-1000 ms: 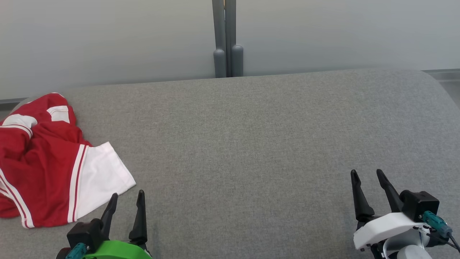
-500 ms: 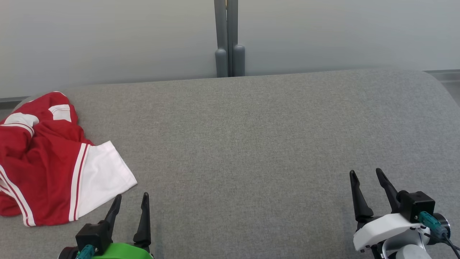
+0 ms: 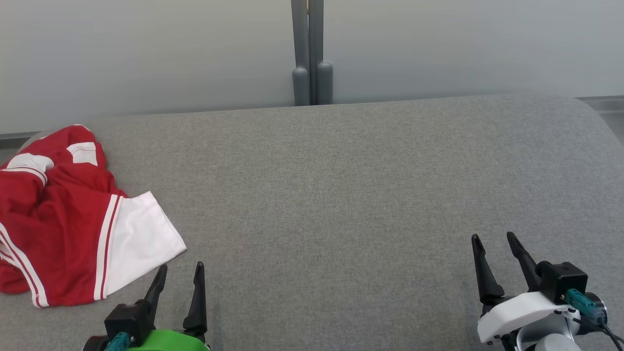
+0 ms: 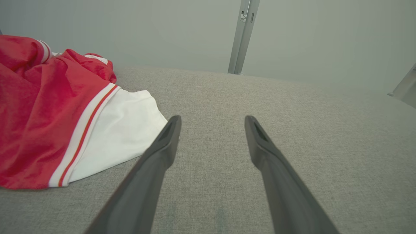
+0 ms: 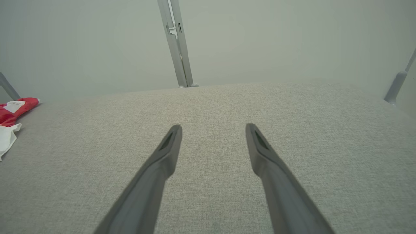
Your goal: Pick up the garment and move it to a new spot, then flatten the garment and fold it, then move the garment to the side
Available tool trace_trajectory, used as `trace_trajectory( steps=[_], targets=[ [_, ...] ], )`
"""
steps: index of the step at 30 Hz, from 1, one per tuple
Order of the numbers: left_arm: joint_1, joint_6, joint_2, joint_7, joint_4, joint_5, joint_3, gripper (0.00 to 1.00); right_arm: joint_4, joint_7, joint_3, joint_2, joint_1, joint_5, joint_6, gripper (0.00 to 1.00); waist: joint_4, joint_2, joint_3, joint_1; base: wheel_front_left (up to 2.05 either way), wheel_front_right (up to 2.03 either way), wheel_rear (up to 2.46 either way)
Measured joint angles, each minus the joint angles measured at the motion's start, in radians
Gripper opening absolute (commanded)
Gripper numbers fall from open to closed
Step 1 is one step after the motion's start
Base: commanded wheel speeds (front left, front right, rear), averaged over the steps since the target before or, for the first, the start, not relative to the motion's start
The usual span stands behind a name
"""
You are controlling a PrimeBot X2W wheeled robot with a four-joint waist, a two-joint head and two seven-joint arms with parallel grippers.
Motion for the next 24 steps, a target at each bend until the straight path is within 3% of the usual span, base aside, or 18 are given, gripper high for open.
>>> trace_trajectory(
  steps=[16,24],
  targets=[
    [-0.003,0.0,0.0,0.0,0.006,0.001,-0.007,1.0,0.0,0.0,0.005,-0.006,0.001,0.0,0.0,1.0,0.011,0.0,-0.005,0.0,0.0,0.0,0.0],
    [-0.022,0.0,-0.002,-0.002,0.004,0.003,-0.012,1.0,-0.015,0.0,0.027,-0.012,0.002,-0.002,0.0,1.0,0.097,0.0,-0.001,0.0,0.0,0.0,0.0]
  ],
)
